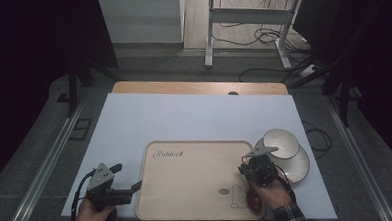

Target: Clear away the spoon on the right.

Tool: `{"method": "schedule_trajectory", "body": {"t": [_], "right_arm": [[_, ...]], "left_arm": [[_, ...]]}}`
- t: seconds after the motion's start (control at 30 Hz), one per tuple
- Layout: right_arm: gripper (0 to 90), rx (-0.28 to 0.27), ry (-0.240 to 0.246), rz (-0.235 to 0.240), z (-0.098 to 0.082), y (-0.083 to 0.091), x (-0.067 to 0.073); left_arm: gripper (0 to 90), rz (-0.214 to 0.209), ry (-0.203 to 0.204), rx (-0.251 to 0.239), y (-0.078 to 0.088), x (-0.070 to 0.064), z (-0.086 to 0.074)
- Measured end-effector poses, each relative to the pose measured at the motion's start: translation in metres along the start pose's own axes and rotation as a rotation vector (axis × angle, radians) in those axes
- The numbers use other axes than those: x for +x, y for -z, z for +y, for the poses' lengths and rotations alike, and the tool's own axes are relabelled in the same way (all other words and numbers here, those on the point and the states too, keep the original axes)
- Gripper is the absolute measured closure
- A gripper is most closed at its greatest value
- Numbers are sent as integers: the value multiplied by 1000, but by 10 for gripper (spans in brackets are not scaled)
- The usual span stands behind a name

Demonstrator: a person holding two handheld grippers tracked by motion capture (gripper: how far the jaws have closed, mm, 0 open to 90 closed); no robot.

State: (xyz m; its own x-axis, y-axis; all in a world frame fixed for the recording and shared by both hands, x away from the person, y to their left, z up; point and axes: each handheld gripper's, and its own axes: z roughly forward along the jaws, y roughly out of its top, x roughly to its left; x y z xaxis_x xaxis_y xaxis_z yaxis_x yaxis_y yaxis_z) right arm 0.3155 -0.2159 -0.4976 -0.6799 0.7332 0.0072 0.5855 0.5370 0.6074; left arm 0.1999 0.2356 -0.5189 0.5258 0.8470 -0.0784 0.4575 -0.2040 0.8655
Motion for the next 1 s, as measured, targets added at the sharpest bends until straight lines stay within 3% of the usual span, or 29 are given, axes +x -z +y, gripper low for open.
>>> {"method": "schedule_trajectory", "body": {"t": [0.5, 1.0], "right_arm": [[674, -46, 8, -2, 3, 4, 0], [486, -91, 3, -1, 6, 8, -3]], "left_arm": [[74, -7, -8, -7, 1, 0, 0], [72, -12, -6, -13, 1, 0, -1]]}}
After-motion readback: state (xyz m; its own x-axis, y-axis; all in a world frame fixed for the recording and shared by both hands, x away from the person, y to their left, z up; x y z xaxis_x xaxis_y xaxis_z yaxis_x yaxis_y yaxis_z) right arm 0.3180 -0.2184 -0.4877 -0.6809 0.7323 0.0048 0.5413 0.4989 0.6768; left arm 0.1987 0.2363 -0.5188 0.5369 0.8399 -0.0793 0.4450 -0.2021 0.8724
